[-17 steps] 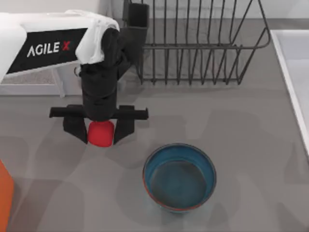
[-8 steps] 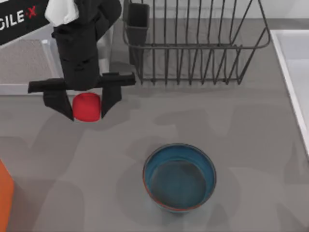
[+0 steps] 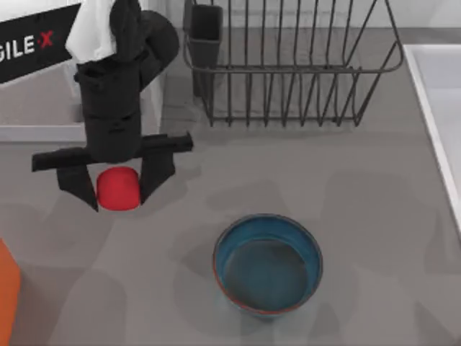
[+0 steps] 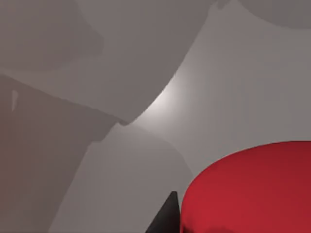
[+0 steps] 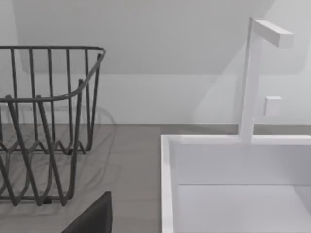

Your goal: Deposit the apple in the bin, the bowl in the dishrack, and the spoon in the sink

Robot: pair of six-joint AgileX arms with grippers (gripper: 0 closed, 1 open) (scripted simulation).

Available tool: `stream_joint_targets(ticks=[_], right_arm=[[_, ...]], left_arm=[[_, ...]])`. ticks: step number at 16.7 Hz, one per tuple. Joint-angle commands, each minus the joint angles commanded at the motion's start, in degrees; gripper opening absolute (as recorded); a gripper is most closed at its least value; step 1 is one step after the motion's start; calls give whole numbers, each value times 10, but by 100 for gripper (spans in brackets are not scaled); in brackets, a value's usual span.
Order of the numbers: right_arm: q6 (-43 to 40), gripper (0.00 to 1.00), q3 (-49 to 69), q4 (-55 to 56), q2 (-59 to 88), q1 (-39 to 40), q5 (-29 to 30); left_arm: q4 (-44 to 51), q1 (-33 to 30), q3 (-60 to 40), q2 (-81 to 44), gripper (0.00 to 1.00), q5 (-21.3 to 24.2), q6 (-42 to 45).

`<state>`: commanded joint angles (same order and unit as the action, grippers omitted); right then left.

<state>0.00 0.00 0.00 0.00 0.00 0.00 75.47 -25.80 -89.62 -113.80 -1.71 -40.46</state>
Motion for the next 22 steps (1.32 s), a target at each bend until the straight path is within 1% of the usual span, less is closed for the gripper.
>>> stream_joint_targets(ticks=[3,5,8,11,14,17,19,22], right_arm=[[0,100,0,0,0,0,0],[0,100,0,0,0,0,0],[0,100,0,0,0,0,0],[0,100,0,0,0,0,0],[0,100,0,0,0,0,0],[0,100,0,0,0,0,0],[0,100,0,0,0,0,0],[0,100,0,0,0,0,0]], left_arm=[[0,7,101,52,0,-19,-115],[-1,24,164,102,0,-35,-202],[-2,67,246,196,0,-64,-313],[-4,127,298,299,0,-98,-398],[-4,192,322,393,0,-128,-451],[-3,245,326,453,0,-149,-475],[-2,260,324,469,0,-156,-479],[-2,262,324,471,0,-157,-479]])
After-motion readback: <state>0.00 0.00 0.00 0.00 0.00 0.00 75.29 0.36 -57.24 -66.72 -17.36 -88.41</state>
